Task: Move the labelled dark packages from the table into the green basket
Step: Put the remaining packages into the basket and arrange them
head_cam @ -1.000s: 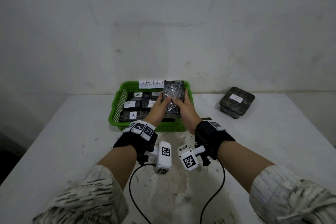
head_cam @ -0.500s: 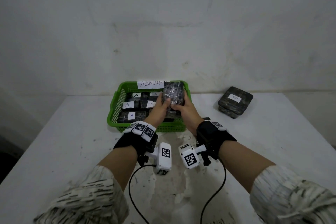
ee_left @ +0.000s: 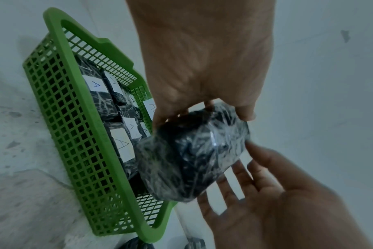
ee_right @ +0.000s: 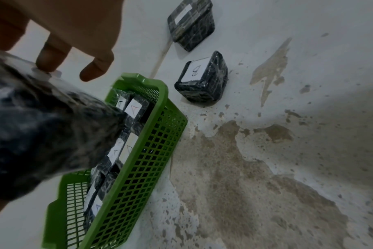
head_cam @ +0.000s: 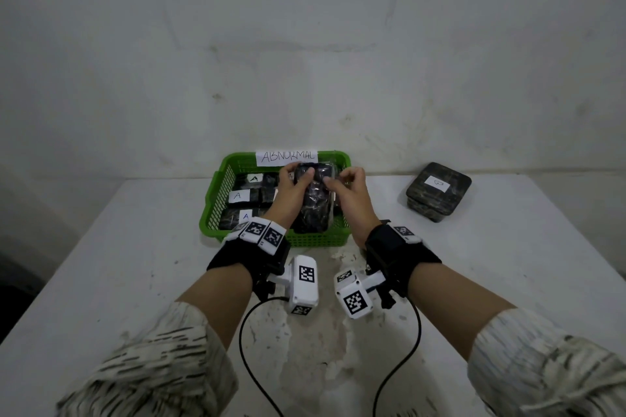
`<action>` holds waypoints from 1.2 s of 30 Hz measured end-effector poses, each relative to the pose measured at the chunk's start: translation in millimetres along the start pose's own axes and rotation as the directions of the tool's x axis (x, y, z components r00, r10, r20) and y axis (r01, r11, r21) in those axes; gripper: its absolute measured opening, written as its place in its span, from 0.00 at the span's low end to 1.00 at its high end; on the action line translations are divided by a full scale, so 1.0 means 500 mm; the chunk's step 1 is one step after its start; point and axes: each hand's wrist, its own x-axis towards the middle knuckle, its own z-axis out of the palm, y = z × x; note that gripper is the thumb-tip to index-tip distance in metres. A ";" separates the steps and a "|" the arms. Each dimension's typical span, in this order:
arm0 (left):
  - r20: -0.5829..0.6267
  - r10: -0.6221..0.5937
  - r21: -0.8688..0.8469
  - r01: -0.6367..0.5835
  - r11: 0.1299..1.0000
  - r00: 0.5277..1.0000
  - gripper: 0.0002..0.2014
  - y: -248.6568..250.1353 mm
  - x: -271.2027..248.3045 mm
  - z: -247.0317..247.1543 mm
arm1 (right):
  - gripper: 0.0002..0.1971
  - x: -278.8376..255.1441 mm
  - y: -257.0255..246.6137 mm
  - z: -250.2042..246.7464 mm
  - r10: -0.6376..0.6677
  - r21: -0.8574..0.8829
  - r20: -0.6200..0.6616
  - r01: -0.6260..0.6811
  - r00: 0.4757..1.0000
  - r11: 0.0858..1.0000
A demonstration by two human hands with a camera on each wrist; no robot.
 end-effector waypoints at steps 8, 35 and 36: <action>0.087 0.037 0.045 -0.041 0.998 0.996 0.23 0.001 -0.013 0.022 | 0.35 0.012 0.012 0.010 0.124 -0.040 0.039 -0.122 0.992 0.992; 0.177 -0.004 0.031 -0.002 1.000 0.984 0.24 -0.028 -0.020 0.004 | 0.56 0.023 0.033 -0.007 0.173 -0.016 0.165 -0.173 0.971 0.985; 0.179 0.003 0.034 -0.010 0.999 0.984 0.24 -0.024 -0.023 0.004 | 0.52 0.016 0.027 -0.010 0.174 -0.007 0.174 -0.176 0.969 0.984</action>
